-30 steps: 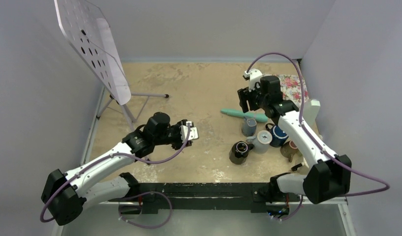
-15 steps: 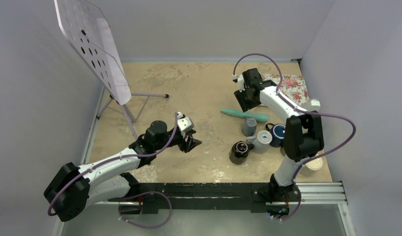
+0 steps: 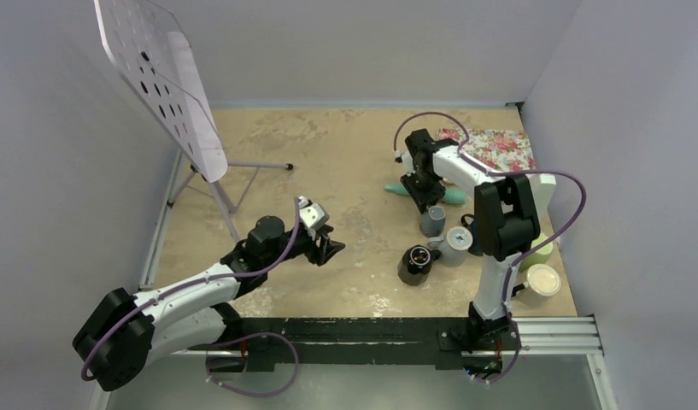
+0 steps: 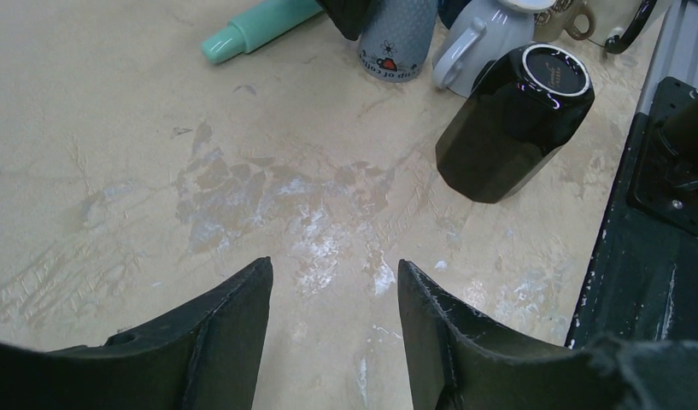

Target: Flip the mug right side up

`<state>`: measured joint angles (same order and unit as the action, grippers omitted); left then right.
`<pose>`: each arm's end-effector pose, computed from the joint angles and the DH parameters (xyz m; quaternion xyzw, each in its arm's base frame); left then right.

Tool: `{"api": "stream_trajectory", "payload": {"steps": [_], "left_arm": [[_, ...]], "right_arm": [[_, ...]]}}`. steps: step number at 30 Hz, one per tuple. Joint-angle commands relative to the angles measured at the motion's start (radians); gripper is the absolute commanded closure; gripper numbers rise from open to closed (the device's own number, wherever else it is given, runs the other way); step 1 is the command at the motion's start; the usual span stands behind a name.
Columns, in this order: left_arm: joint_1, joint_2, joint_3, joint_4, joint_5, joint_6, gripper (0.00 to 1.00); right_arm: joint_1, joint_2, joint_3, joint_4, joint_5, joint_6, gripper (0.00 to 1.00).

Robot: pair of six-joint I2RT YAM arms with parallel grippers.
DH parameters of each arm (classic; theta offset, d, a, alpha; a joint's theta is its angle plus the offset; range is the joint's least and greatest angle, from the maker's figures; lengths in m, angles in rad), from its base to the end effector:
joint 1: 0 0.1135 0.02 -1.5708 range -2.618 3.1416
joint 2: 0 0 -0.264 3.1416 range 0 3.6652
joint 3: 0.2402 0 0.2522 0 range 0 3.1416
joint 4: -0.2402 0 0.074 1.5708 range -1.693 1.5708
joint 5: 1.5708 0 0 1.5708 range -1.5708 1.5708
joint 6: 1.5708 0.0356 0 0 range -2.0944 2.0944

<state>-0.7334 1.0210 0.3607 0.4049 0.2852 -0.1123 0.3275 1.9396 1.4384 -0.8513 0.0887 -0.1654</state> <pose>0.1545 -0.1527 0.2084 0.3221 0.7193 -0.3509 0.5056 0.3632 0.1201 0.1878 -0.2376 0.9642 -0.0351 0.1120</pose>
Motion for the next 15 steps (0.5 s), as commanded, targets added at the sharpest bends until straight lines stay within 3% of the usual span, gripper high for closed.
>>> {"api": "stream_trajectory", "payload": {"steps": [1,5,11,15], "left_arm": [[0.008,-0.026,-0.014,0.070,-0.026,-0.016,0.40],[0.009,-0.025,-0.021,0.079,-0.027,-0.021,0.40],[0.012,-0.022,-0.014,0.070,-0.036,-0.043,0.39],[0.025,-0.027,0.017,0.052,-0.037,-0.110,0.36]], "right_arm": [[0.026,-0.028,0.031,-0.085,0.040,0.035,0.61],[0.027,-0.014,0.028,-0.105,0.060,0.050,0.65],[0.028,-0.006,0.023,-0.086,0.013,0.040,1.00],[0.028,-0.059,0.074,-0.047,-0.052,0.039,1.00]]}}
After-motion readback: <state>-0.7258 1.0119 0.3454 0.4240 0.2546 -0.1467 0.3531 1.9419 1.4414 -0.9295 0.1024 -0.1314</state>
